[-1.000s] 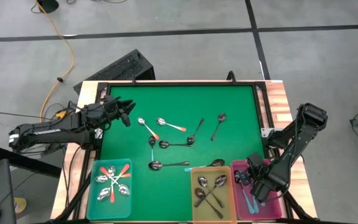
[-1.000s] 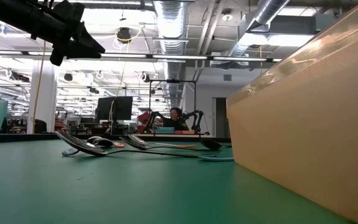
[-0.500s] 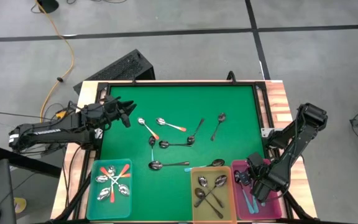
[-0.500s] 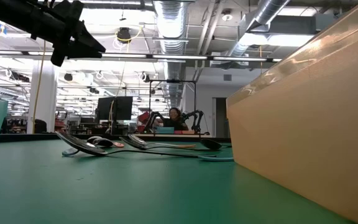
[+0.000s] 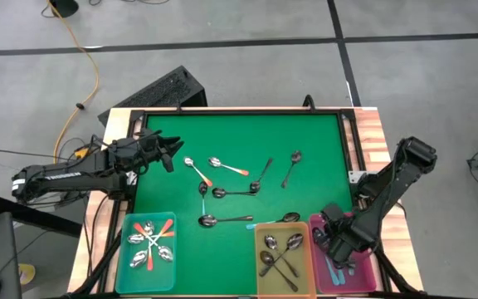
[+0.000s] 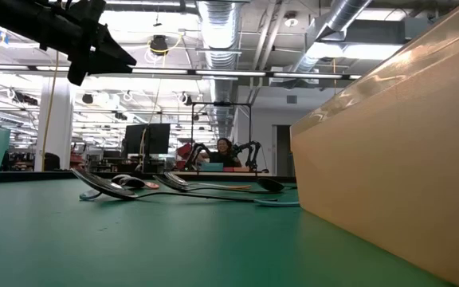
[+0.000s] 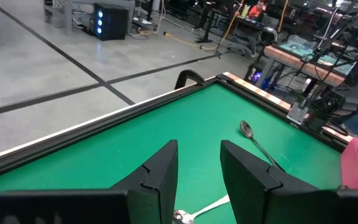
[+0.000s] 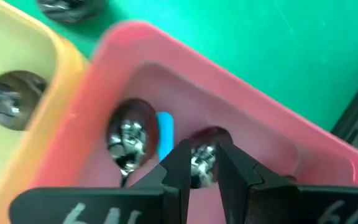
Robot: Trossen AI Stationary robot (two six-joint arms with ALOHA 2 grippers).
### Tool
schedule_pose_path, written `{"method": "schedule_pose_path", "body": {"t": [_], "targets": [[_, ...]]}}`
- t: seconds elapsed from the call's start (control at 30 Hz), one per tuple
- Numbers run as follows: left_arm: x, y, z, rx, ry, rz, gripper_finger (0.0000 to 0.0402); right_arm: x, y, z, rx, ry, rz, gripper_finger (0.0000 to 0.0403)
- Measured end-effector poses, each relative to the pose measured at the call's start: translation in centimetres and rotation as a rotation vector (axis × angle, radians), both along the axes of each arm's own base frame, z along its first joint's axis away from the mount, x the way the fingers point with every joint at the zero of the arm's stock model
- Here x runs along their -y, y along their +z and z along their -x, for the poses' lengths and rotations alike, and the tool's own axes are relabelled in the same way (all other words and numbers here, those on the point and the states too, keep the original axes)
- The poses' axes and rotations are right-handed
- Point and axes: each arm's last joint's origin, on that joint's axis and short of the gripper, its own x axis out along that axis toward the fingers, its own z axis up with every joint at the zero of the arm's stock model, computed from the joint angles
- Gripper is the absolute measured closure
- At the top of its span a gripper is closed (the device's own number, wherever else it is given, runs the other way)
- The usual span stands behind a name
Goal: Sort silverware by color (type)
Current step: Put the black spoon into the orange bin
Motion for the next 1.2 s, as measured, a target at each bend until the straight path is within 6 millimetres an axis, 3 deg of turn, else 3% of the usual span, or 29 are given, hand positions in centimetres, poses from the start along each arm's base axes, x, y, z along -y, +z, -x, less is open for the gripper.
{"method": "schedule_pose_path", "body": {"t": [0.4, 1.0, 1.2], "targets": [[0.2, 0.1, -0.1, 0.028, -0.079, 0.036, 0.0296, 2.2, 1.4, -3.3, 0.034, 0.160, 0.055, 0.0320], [0.2, 0.2, -0.2, 0.040, -0.089, 0.040, 0.0296, 2.6, 1.4, -4.1, 0.102, 0.160, 0.098, 0.0320], [0.3, 0.2, -0.2, 0.054, -0.119, 0.052, 0.0296, 3.2, 2.1, -5.5, 0.107, 0.288, 0.074, 0.0320]]}}
